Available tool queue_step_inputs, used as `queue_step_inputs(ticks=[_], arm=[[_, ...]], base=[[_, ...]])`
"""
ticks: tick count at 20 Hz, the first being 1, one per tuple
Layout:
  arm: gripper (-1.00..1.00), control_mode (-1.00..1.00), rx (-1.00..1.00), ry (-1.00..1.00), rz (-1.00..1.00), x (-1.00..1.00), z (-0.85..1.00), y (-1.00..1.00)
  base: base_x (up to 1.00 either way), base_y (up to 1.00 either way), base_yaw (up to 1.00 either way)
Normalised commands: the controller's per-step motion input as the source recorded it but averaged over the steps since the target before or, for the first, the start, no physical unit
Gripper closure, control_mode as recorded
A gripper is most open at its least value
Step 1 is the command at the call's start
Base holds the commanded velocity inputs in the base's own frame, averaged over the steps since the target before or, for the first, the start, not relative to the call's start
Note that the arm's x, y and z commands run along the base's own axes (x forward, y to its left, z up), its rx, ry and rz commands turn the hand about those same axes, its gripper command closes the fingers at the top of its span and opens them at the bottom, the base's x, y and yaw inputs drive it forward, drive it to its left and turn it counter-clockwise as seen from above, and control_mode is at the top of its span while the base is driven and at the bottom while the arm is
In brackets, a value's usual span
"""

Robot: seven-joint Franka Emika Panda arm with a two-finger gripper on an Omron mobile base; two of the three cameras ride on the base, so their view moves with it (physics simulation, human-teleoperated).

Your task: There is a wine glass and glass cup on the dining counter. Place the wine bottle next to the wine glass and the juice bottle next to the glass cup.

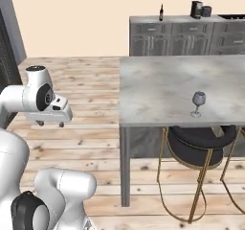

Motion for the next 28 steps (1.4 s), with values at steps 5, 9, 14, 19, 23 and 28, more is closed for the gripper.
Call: queue_step_inputs(ticks=[5, 9, 14, 19, 23, 28], arm=[[-1.00, 1.00, 0.00, 0.00, 0.00, 0.00, 0.00, 0.00], [-1.00, 1.00, 0.00, 0.00, 0.00, 0.00, 0.00, 0.00], [-1.00, 1.00, 0.00, 0.00, 0.00, 0.00, 0.00, 0.00], [-1.00, 1.00, 0.00, 0.00, 0.00, 0.00, 0.00, 0.00], [-1.00, 1.00, 0.00, 0.00, 0.00, 0.00, 0.00, 0.00], [-1.00, 1.00, 0.00, 0.00, 0.00, 0.00, 0.00, 0.00]], base=[[0.47, 0.83, 0.00], [0.59, 0.75, 0.00], [0.69, 0.63, 0.00], [0.79, 0.54, 0.00], [0.86, 0.45, 0.00], [0.88, 0.43, 0.00]])
